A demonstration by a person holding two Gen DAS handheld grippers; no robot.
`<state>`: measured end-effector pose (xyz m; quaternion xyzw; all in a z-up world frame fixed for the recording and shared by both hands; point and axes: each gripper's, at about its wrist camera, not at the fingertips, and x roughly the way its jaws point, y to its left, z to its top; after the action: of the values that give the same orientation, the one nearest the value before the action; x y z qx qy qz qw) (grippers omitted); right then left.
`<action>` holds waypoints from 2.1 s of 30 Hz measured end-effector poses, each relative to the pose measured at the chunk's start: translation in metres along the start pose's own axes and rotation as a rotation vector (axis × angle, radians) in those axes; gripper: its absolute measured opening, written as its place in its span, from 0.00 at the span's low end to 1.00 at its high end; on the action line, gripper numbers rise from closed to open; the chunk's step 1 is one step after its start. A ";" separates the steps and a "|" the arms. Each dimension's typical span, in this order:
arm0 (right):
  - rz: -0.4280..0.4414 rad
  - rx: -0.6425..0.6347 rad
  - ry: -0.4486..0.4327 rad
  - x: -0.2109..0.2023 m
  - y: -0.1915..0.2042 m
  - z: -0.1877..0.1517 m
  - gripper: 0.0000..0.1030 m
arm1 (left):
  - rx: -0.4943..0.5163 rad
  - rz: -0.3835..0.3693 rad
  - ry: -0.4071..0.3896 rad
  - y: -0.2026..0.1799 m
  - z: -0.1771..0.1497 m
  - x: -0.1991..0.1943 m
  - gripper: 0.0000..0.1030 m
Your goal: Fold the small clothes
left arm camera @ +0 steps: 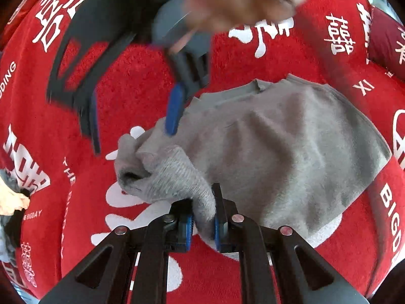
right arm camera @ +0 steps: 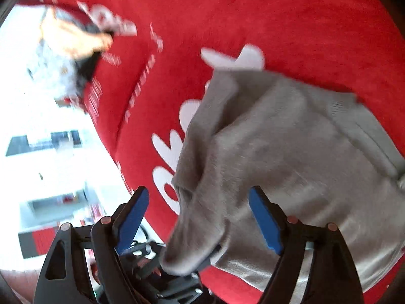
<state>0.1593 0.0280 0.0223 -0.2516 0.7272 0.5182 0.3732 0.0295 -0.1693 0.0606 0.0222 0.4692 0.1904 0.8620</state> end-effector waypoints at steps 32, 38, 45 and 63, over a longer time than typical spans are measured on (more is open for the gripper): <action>0.298 0.149 -0.521 -0.129 -0.101 -0.135 0.15 | 0.123 -0.230 -0.194 -0.069 0.084 -0.082 0.13; 0.350 0.274 -0.722 -0.171 -0.168 -0.231 0.15 | 0.242 -0.364 -0.209 -0.134 0.103 -0.088 0.13; 0.302 0.529 -0.754 -0.133 -0.266 -0.314 0.15 | 0.335 -0.463 -0.098 -0.195 0.087 -0.052 0.13; 0.112 0.622 -0.656 -0.098 -0.259 -0.353 0.58 | 0.112 -0.435 0.137 -0.156 0.073 -0.042 0.65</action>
<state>0.3124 -0.3935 0.0194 0.0897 0.7043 0.3469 0.6128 0.1168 -0.3182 0.1014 -0.0444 0.5301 -0.0252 0.8464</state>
